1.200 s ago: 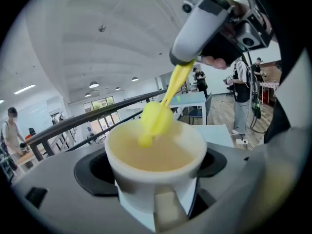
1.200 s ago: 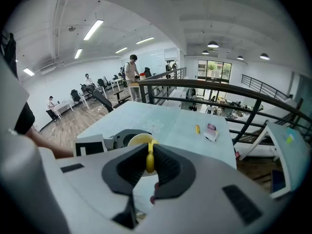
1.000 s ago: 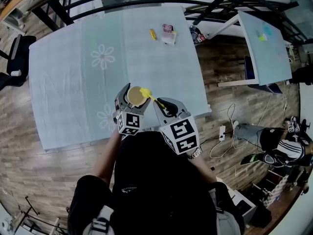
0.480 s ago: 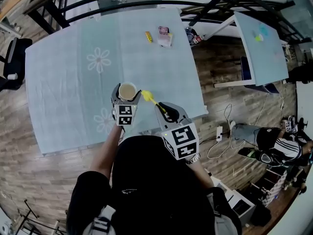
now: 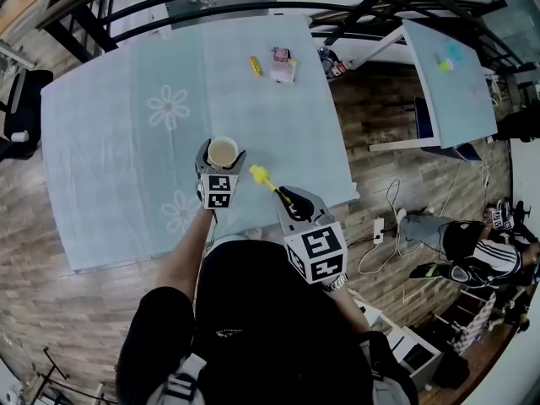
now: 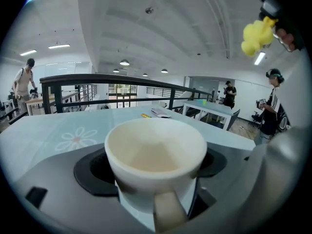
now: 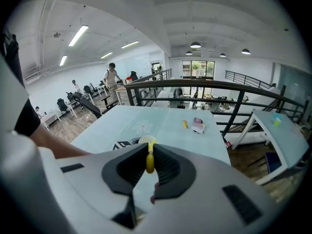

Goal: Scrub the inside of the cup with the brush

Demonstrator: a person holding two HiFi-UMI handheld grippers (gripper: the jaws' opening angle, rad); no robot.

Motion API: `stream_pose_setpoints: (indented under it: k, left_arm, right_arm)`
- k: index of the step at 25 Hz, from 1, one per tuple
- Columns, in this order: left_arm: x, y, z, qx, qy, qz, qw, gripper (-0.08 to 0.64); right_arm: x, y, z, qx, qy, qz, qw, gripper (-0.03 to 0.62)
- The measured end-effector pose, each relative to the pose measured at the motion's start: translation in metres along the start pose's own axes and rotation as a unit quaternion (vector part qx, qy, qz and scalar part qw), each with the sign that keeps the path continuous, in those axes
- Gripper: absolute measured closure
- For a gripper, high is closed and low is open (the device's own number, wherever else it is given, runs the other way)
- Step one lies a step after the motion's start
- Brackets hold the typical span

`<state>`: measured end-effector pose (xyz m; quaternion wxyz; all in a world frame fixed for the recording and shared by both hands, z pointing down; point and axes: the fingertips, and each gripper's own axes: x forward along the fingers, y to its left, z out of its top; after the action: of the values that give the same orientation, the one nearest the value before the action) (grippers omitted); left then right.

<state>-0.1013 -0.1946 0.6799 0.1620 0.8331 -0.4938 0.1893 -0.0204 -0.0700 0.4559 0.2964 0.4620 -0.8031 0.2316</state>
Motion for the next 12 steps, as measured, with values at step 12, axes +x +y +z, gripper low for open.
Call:
stream_pose_setpoints:
  k: [12]
  left_arm:
    - [-0.001,-0.012,-0.039,0.031,0.049,-0.013,0.9982,0.13]
  right_arm:
    - [-0.003,0.0,-0.007,0.012,0.002,-0.007,1.0,0.554]
